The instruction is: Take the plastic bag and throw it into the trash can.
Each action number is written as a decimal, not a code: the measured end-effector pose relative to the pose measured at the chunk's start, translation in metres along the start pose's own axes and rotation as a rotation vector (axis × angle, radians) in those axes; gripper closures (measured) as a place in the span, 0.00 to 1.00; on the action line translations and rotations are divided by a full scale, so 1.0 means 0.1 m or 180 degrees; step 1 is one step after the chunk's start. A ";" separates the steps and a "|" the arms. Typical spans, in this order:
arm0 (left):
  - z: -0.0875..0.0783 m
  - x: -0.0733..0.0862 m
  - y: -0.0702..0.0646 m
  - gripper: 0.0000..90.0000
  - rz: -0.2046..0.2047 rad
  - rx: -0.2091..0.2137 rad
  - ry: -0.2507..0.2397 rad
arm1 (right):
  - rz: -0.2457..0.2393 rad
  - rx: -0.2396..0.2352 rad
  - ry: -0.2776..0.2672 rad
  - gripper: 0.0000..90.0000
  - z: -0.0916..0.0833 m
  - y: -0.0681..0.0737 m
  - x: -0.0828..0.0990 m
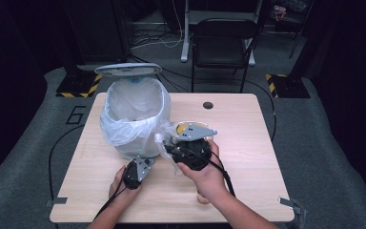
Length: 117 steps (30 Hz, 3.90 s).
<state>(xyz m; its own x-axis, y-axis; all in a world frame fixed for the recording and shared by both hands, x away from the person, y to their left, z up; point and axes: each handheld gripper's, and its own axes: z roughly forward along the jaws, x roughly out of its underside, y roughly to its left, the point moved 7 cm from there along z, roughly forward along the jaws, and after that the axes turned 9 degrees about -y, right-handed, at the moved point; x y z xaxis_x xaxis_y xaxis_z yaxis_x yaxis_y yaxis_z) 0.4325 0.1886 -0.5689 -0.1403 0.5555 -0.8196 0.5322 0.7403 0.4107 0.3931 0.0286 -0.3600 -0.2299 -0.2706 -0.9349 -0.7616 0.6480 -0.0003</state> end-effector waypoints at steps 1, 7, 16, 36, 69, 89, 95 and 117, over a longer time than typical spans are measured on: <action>0.00 0.00 0.00 1.00 0.0001 -0.0003 0.0002 | -0.0019 -0.0002 -0.0009 0.80 0.00 -0.02 -0.04; 0.00 0.00 0.00 1.00 -0.0002 -0.0003 -0.0001 | -0.0041 0.0050 -0.0007 0.80 -0.01 -0.09 -0.27; -0.01 0.00 0.00 1.00 0.0020 0.0006 0.0031 | -0.0018 0.0015 -0.0050 0.80 0.00 -0.17 -0.56; 0.00 0.00 0.00 1.00 -0.0011 0.0012 0.0004 | -0.0127 -0.0153 0.0035 0.82 0.50 -0.32 -0.88; 0.00 0.00 0.01 1.00 -0.0002 0.0017 0.0020 | -0.0284 -0.0297 0.0146 0.82 1.18 -0.23 -1.17; 0.00 0.00 0.01 1.00 0.0002 0.0015 0.0021 | -0.0159 -0.0248 0.0276 0.54 1.46 -0.25 -1.05; 0.00 0.00 0.01 1.00 -0.0003 0.0014 0.0017 | -0.0191 -0.0199 0.0230 0.44 1.44 -0.24 -1.05; 0.00 0.00 0.01 1.00 -0.0023 0.0015 0.0004 | -0.0258 -0.0119 0.0125 0.44 0.75 -0.33 -0.94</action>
<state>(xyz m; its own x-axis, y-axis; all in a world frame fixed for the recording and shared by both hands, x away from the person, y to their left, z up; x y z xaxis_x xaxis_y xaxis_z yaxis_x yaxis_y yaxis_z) 0.4327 0.1892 -0.5687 -0.1452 0.5506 -0.8221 0.5351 0.7426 0.4029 0.4852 0.0854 -0.2988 -0.1895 -0.3493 -0.9176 -0.8005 0.5961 -0.0616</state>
